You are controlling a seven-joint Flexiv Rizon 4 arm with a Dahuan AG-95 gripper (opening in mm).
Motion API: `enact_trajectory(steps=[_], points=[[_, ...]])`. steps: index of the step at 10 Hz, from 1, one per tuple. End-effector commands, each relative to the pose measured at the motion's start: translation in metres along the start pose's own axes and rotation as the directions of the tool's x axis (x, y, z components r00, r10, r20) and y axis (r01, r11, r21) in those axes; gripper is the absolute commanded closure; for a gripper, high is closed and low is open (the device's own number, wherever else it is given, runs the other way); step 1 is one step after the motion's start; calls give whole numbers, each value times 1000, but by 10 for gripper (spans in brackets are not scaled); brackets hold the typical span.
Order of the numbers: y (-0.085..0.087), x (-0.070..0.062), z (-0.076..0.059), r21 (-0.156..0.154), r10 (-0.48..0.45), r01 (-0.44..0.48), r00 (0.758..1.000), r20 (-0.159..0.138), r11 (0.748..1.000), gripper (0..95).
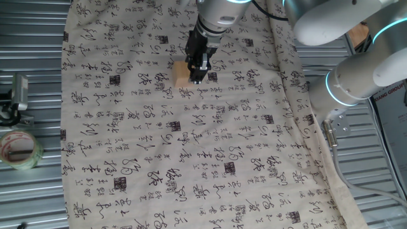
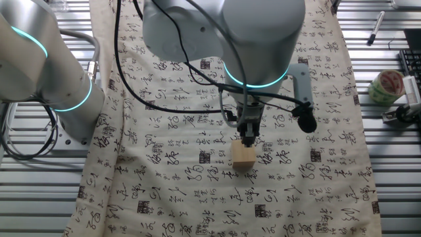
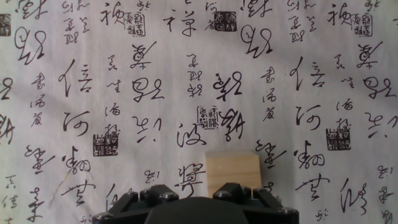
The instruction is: Hold a small block with the gripper and sweep it from left to right on the table
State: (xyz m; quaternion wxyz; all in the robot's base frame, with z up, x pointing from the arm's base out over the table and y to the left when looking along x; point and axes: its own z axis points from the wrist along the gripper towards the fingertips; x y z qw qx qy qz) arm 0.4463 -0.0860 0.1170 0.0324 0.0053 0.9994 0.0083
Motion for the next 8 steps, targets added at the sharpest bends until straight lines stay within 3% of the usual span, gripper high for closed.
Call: enact_trajectory(steps=[1, 6, 7, 8], points=[[0, 0, 0, 0, 13, -13, 1000, -1, 1000, 380], [0, 0, 0, 2, 38, -38, 999, 0, 999, 380], [0, 0, 0, 5, 46, -46, 999, 0, 999, 570], [0, 0, 0, 8, 51, -51, 999, -1, 999, 570]])
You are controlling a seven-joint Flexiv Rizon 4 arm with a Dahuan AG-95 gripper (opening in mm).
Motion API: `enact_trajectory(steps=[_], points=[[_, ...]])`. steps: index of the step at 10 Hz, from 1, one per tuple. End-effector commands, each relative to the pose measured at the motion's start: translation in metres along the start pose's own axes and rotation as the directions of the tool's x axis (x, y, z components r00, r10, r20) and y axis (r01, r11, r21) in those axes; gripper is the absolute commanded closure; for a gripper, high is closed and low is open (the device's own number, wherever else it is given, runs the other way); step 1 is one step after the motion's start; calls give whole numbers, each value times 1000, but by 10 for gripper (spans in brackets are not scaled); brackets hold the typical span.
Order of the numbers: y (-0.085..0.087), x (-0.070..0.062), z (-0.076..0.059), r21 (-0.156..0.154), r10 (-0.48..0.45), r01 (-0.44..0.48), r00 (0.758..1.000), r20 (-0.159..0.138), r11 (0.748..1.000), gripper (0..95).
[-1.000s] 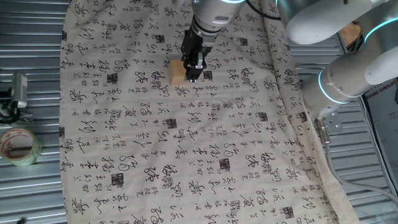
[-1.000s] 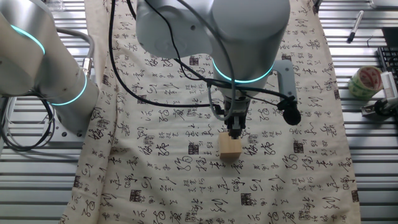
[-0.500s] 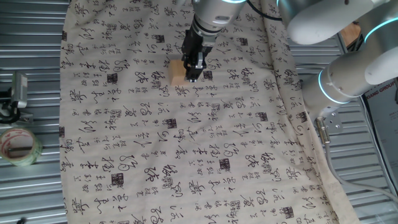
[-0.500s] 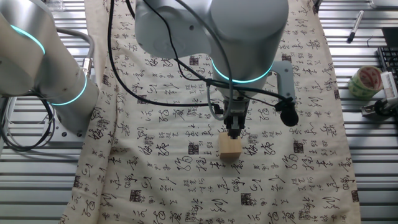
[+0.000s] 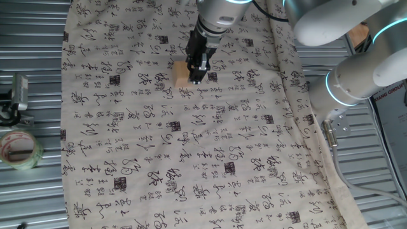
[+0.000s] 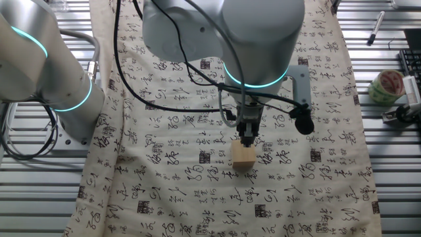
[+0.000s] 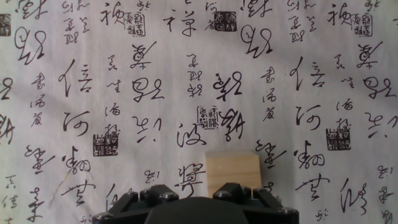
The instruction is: Hold a small block with the gripper and sweep it from left to right on the table
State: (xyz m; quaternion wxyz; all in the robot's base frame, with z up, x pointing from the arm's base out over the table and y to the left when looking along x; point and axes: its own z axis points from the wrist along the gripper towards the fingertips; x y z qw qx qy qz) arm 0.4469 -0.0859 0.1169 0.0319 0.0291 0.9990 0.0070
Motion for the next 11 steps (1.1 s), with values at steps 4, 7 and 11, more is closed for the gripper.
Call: enact_trajectory(steps=[4, 7, 11], points=[[0, 0, 0, -9, 8, -8, 1000, 1, 1000, 570], [0, 0, 0, -6, 4, -4, 1000, 4, 1000, 380], [0, 0, 1, -7, 0, 0, 1000, 2, 1000, 190]])
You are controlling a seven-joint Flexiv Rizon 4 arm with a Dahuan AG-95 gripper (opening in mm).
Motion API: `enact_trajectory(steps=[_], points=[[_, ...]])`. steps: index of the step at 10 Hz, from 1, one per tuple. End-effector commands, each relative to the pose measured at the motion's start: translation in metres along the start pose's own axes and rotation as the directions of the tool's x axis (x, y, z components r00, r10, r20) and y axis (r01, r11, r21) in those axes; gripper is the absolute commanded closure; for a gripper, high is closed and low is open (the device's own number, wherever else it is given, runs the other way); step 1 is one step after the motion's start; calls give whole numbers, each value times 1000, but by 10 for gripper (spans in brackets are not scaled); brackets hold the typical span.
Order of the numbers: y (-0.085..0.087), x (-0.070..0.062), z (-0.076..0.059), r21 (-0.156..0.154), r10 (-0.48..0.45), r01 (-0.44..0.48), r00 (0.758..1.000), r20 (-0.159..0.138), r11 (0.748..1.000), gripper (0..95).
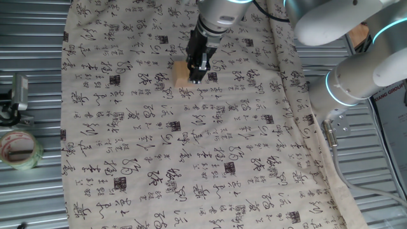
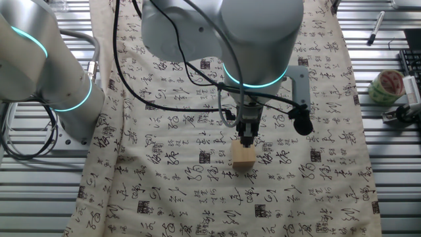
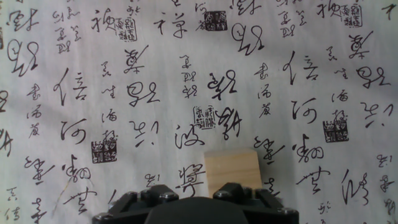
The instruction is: Hold a small block with the gripper and sweep it from left to right on the table
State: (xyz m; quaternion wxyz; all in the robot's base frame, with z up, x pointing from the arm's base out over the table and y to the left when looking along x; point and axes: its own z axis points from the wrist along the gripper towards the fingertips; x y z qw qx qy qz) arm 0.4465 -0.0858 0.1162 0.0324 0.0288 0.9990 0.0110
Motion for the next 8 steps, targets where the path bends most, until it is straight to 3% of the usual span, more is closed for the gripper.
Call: enact_trajectory(steps=[1, 8], points=[[-2, -1, 2, -3, -3, 3, 1000, 7, 1000, 190], [-16, -2, 18, -26, -39, 39, 999, 16, 999, 190]])
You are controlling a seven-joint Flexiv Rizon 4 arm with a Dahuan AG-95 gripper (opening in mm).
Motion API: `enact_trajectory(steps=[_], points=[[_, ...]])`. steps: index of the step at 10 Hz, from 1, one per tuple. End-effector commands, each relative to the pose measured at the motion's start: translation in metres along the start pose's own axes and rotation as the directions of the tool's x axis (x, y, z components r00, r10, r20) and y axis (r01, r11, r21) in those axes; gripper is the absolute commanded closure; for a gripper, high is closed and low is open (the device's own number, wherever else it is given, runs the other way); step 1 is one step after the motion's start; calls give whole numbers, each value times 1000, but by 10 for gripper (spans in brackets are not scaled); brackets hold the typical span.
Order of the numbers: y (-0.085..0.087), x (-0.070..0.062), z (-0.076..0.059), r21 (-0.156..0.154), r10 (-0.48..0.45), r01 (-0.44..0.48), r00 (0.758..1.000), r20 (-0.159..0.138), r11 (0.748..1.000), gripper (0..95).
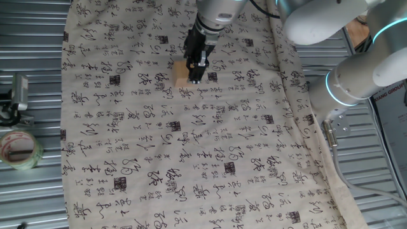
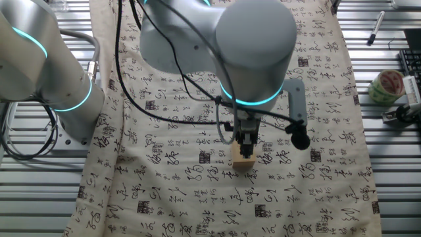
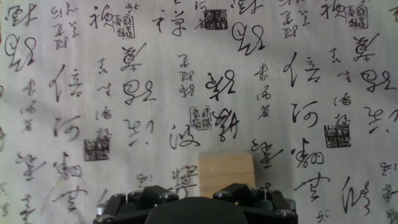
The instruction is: Hold a small block with the gripper and sweep it from left to right on the table
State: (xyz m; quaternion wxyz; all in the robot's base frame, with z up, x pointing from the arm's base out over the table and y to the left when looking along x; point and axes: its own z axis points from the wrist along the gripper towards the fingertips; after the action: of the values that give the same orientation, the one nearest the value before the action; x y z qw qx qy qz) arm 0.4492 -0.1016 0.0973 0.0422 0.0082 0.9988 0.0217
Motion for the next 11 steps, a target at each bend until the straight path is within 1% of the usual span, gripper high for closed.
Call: enact_trajectory(steps=[1, 2, 4, 8, 11], points=[[-2, -2, 0, -1, -2, 2, 1000, -5, 1000, 190], [-4, -4, 0, 2, -2, 2, 1000, -7, 1000, 190], [-6, -7, 2, -4, 15, -15, 1000, -7, 1000, 190], [-11, -10, 11, -3, -1, 1, 1000, 0, 1000, 190], [-13, -13, 13, -3, -6, 6, 1000, -3, 1000, 190]])
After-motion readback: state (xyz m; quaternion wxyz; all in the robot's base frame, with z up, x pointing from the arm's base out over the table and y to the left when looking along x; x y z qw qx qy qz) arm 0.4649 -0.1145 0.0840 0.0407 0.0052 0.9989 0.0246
